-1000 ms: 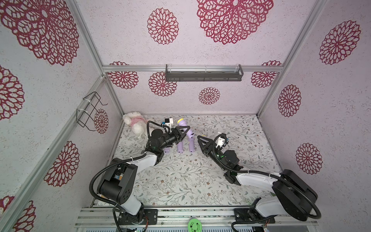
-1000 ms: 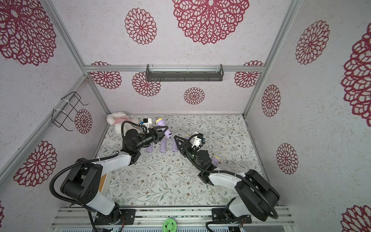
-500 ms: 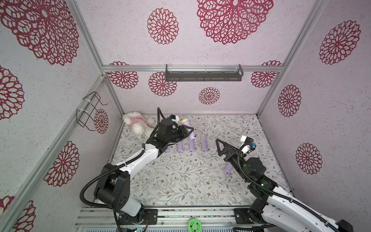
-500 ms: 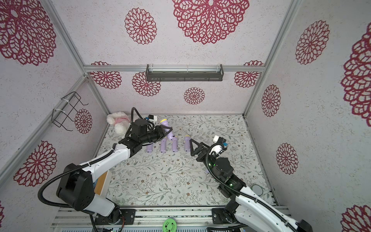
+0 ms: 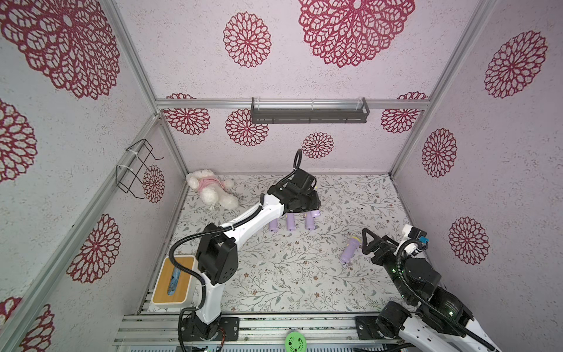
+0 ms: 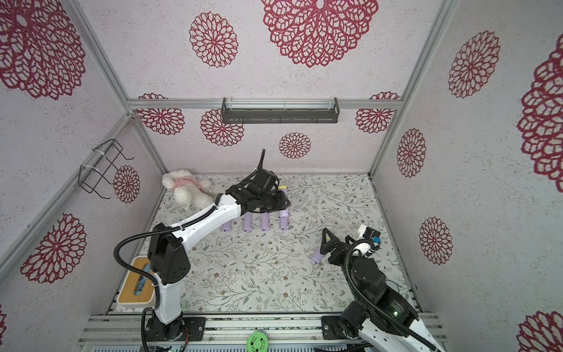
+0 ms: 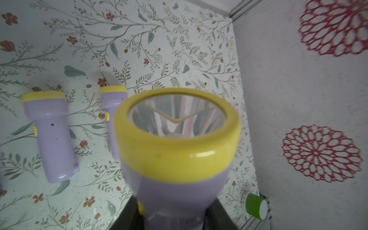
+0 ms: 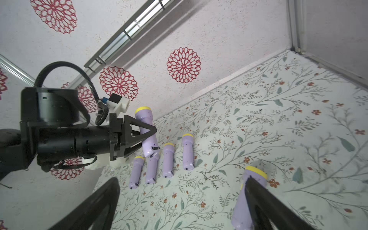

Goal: Close the plug at the bottom of the flashlight
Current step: Place the flashlight at the center of the board.

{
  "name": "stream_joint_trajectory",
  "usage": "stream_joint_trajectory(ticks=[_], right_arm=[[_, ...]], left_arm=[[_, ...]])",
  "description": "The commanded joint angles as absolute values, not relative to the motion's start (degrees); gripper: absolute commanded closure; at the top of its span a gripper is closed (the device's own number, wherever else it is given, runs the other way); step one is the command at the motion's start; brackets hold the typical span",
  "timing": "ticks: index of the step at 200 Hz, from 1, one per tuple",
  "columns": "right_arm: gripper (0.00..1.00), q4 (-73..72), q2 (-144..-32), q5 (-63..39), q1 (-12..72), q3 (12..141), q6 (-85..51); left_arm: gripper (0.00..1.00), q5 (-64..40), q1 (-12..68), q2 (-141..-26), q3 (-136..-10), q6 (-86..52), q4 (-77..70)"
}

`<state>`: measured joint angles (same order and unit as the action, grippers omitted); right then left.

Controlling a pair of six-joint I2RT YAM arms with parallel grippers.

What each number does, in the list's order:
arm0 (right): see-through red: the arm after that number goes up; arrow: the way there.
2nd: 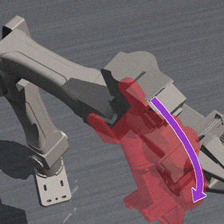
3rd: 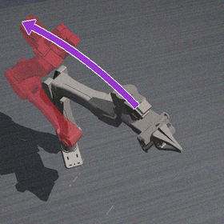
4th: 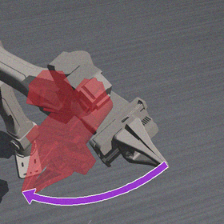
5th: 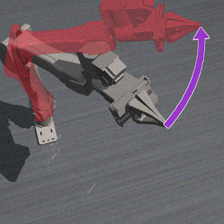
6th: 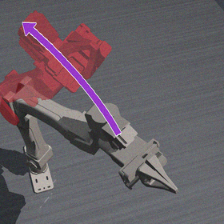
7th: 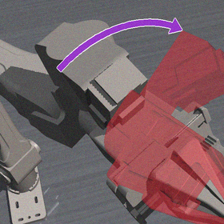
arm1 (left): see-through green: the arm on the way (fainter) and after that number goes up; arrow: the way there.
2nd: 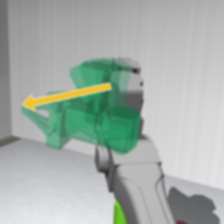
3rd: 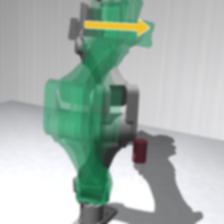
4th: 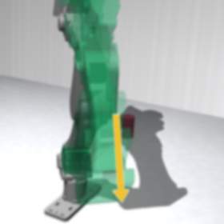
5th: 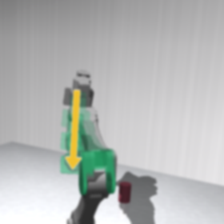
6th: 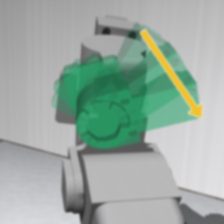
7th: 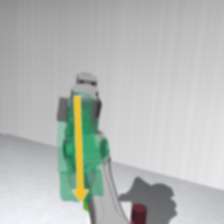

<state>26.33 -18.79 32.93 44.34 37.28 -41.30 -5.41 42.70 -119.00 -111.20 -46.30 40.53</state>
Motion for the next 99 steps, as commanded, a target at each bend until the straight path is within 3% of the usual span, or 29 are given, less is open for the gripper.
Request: stream_joint_trajectory(ticks=[1,99], right_arm=[[0.01,33.6,-18.6,36.2,44.3,39.8,-38.9],[0.01,34.7,-19.0,30.9,44.3,37.7,-37.3]], left_arm=[[1.0,-3.1,43.6,-125.3,-119.9,-44.8,51.6],[1.0,-7.5,43.9,-148.3,-146.8,-47.1,54.2]])
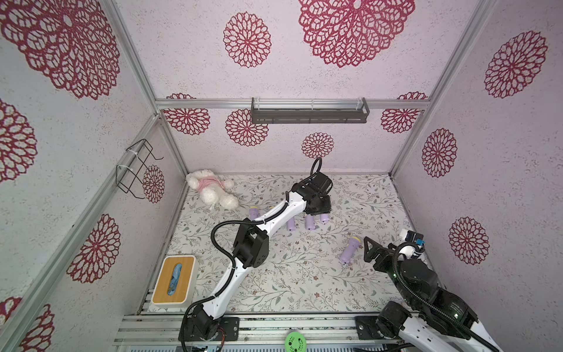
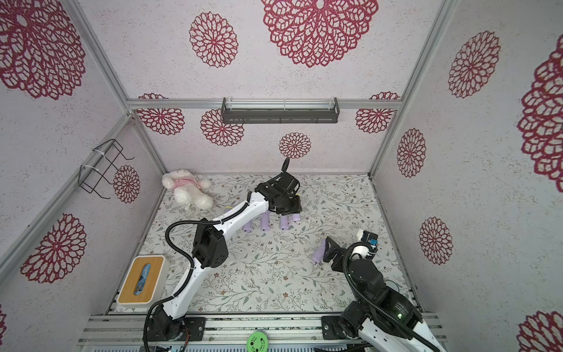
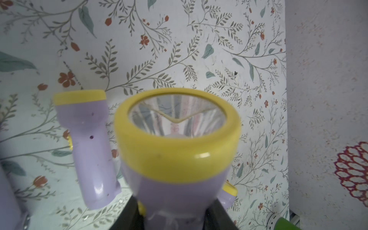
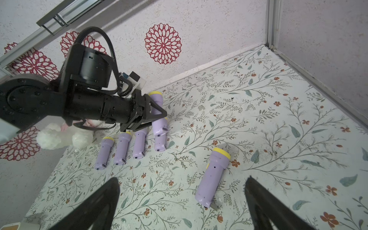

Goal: Close the plug at the bottom of the flashlight
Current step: Place the flashlight at the center of the board.

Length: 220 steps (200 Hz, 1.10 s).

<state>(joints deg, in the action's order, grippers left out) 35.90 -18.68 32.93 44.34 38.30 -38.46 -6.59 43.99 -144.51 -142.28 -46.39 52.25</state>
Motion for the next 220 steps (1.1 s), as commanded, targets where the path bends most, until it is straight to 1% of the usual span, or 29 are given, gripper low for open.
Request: stream_joint_trajectory(ticks=[1,103,211,220], right_arm=[[0.01,34.6,-19.0,30.9,44.3,37.6,-37.3],[0.01,32.2,-17.8,28.4,44.3,34.6,-38.1],[0.01,30.4,-18.0,28.0,44.3,33.0,-38.4],[0.01,30.5,-18.0,28.0,44.3,33.0,-38.4]], left_arm=[[1.0,-7.6,43.9,-148.4,-146.9,-47.1,54.1],[1.0,-10.9,43.2,-155.4,-150.3,-47.2,52.2],[1.0,-12.2,42.6,-158.6,-151.3,-46.6,52.5],[0.98,-12.4,42.7,-158.6,-151.3,-46.5,52.5]])
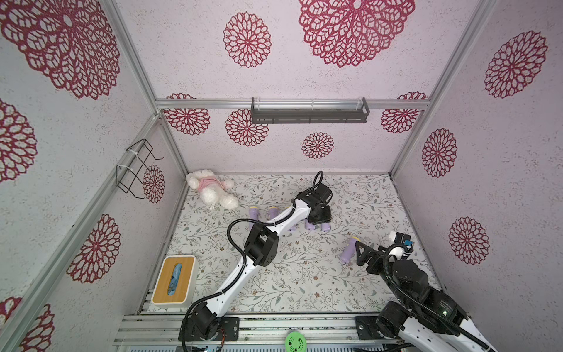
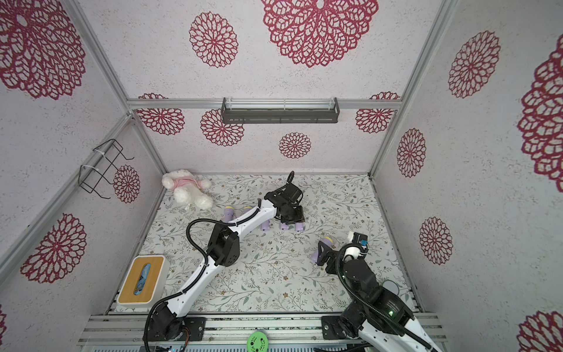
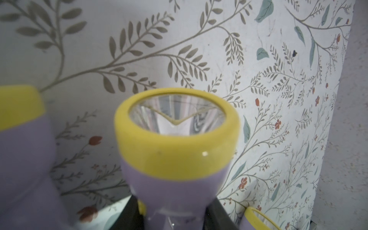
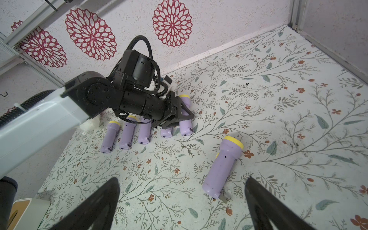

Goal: Close the plug at the bottom of the flashlight
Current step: Place the flashlight at the center of the board.

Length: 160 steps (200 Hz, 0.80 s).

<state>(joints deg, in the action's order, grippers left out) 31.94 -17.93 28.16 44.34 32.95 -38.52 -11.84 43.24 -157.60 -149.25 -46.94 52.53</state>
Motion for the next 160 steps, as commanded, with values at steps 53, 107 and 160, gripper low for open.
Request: stream_joint_trajectory(ticks=[53,107,160], right_arm=[[0.01,30.2,-18.3,27.8,44.3,32.6,-38.7],[0.01,30.2,-18.3,27.8,44.3,32.4,-39.1],[0.01,30.1,-18.2,27.6,44.3,32.1,-39.2]], left_arm=[[0.72,-12.5,42.7,-159.0,-151.3,-46.3,52.7],[0.51,-12.4,42.6,-158.9,-151.9,-45.9,52.6],[0.44,-11.7,42.6,-158.0,-152.4,-45.9,52.5]])
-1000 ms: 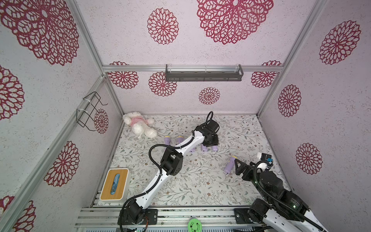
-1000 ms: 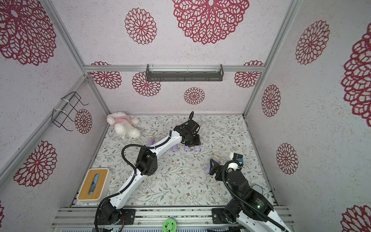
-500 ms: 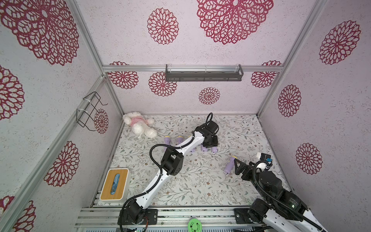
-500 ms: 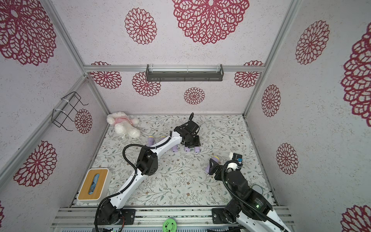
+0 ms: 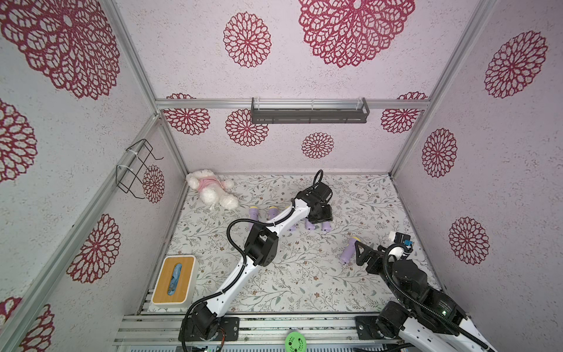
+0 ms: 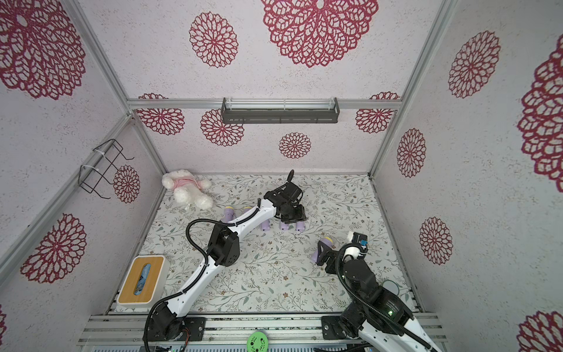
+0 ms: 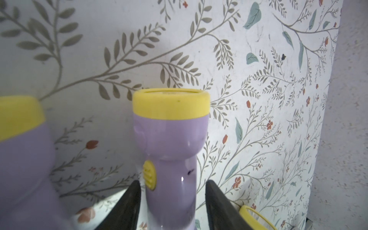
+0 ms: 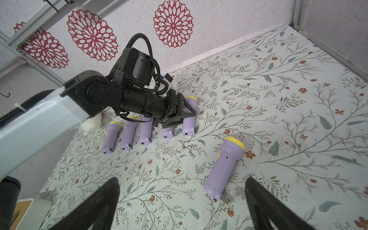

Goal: Close the plug at the bottom of the flashlight
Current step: Place the flashlight at the center of the board.

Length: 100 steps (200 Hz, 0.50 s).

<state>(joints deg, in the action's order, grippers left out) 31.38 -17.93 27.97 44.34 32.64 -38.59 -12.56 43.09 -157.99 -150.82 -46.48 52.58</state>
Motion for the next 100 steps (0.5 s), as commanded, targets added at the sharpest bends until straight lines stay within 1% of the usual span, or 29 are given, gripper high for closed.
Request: stream_joint_trajectory(ticks=[1,24,64,91,100], right_arm=[[0.01,30.1,-18.2,27.5,44.3,32.1,-39.2],[0.01,30.1,-18.1,27.6,44.3,31.9,-39.6],[0.01,30.5,-18.1,28.1,44.3,31.7,-40.9],[0.01,31.5,-18.7,29.2,44.3,32.1,-42.2],[0.01,32.0,-19.1,29.6,44.3,32.3,-42.8]], left_arm=[[0.44,-11.7,42.6,-158.0,-152.4,-45.8,52.6],[0.39,-11.4,42.5,-156.9,-153.3,-45.8,52.2],[0.33,-10.5,42.6,-152.9,-153.5,-45.4,51.4],[0.28,-9.1,42.5,-148.7,-153.6,-43.9,51.1],[0.25,-7.8,42.5,-146.9,-153.5,-42.8,51.2]])
